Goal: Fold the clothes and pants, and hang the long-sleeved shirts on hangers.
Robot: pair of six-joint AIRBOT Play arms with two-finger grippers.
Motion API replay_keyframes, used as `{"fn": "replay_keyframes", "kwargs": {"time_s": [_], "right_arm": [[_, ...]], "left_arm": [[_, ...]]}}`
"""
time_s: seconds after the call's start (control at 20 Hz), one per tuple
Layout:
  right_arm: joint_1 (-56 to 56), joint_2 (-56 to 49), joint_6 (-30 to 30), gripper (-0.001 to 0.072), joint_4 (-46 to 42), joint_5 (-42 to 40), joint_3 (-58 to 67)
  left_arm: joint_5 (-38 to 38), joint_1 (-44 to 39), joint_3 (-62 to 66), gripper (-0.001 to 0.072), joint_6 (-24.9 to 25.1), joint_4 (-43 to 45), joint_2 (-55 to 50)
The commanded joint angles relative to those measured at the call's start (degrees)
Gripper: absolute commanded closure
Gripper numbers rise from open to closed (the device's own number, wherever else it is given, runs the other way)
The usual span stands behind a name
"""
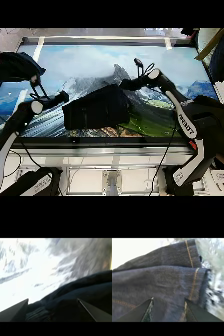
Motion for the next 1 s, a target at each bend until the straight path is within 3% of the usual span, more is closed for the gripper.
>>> {"fn": "replay_keyframes", "kwargs": {"time_s": [0.0, 0.15, 0.2, 0.3, 0.45, 0.55, 0.6, 0.65, 0.75, 0.8, 0.85, 0.95], "right_arm": [[-4.5, 1.4, 0.0, 0.0276, -7.6, 15.3, 7.8], [-9.7, 2.0, 0.0, 0.0276, -12.8, 19.8, 14.7], [-11.0, 2.0, 0.5, 0.0276, -11.4, 19.5, 17.0], [-12.2, 2.0, 7.6, 0.0276, -9.6, 19.2, 19.1], [-12.5, -1.7, 7.0, 0.0251, -5.4, 26.5, 18.9], [-13.6, -7.4, 4.9, 0.0204, 4.3, 33.4, 18.9], [-14.0, -10.5, 4.3, 0.01, 9.7, 37.1, 18.9], [-14.3, -13.1, 4.0, 0.0081, 13.2, 38.7, 18.9], [-14.3, -17.2, 4.0, 0.0074, 15.0, 37.7, 18.9], [-14.2, -18.8, 4.0, 0.0064, 15.2, 37.8, 18.9], [-14.2, -20.4, 4.0, 0.0014, 15.5, 38.0, 18.9], [-13.8, -22.4, 4.0, 0.0013, 15.4, 38.5, 18.9]], "left_arm": [[0.7, 0.0, 3.4, -0.0013, 0.9, -0.5, 6.4], [-0.4, 0.0, 3.4, -0.0013, 0.8, 2.0, 12.8], [-0.9, 0.0, 3.4, -0.0013, 0.8, 2.1, 14.5], [-1.0, 0.0, 3.4, -0.0013, 0.8, 2.2, 17.0], [-1.2, 0.0, 3.4, -0.0009, 0.8, 2.2, 18.8], [-2.1, 0.0, 3.4, -0.0008, 0.8, 2.2, 18.8], [-3.1, 0.0, 3.4, -0.0007, 0.8, 2.2, 18.8], [-4.0, 0.0, 3.4, -0.0006, 0.8, 2.2, 18.8], [-5.2, 0.0, 3.4, 0.0019, 0.8, 2.2, 18.8], [-5.5, 0.0, 3.4, 0.0099, 0.8, 2.2, 18.8], [-5.7, 0.0, 3.4, 0.0129, 0.8, 2.2, 18.8], [-5.7, 0.0, 3.4, 0.0132, 0.8, 2.2, 18.8]]}}
